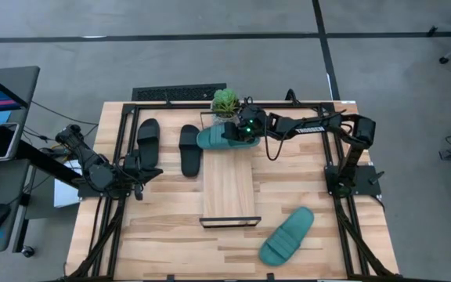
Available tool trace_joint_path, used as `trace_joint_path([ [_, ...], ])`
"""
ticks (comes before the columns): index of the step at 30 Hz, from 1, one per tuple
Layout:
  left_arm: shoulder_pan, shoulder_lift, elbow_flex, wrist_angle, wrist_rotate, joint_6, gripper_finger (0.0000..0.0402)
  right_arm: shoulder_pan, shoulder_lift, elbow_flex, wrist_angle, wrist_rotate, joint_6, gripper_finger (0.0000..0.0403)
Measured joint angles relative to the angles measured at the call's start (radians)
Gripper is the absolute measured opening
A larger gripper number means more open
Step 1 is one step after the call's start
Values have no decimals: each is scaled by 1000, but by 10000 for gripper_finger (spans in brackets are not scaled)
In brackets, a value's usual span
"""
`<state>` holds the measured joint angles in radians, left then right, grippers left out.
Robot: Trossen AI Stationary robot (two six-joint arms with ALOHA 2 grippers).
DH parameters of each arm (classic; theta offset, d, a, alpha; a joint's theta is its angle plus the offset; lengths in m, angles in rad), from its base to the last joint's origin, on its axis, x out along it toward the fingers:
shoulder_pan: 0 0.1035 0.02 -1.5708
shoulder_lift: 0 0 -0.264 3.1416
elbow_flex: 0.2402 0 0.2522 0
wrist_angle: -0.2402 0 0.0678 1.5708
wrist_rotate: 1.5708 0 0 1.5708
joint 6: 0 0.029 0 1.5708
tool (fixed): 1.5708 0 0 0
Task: Pick and place slides into the shelf
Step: Put the top green slide on the shelf
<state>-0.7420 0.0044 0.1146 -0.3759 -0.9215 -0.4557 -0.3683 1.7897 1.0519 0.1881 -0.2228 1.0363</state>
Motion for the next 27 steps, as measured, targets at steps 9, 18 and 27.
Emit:
trace_joint_path([
  [9, 0, 0, 0, 0, 0, 0, 0, 0, 0, 0, 14, 0, 2, 42],
  [18, 0, 0, 0, 0, 0, 0, 0, 0, 0, 0, 15, -2, 2, 46],
  [27, 0, 0, 0, 0, 0, 0, 0, 0, 0, 0, -4, -7, 1, 57],
])
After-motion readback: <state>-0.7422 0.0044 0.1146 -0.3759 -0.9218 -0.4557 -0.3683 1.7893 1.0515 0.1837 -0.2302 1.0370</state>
